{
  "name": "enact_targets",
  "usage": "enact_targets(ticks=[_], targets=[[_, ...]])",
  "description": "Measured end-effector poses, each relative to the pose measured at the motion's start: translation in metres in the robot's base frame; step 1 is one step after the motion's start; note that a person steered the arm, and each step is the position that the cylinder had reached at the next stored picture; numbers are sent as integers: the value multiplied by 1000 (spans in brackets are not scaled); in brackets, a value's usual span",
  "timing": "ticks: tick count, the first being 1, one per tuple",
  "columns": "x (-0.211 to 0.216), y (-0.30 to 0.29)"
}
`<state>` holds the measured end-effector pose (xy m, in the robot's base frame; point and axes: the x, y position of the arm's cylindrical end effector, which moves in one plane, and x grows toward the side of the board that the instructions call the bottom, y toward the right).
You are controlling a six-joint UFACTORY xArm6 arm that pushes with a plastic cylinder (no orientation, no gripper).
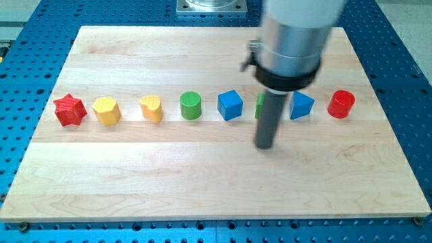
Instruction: Place the cube to the top left corner of the board
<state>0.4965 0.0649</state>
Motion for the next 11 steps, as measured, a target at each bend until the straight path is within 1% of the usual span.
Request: enact_targets(ticks=[1,2,3,4,5,6,7,8,9,10,11], targets=[[-45,-24],[-64,-66],[-130,-76],[-167,-74],[-206,-132],[-210,-223],[-197,-203],[-184,-204],[-196,-245],[-202,-253],[-214,-277]])
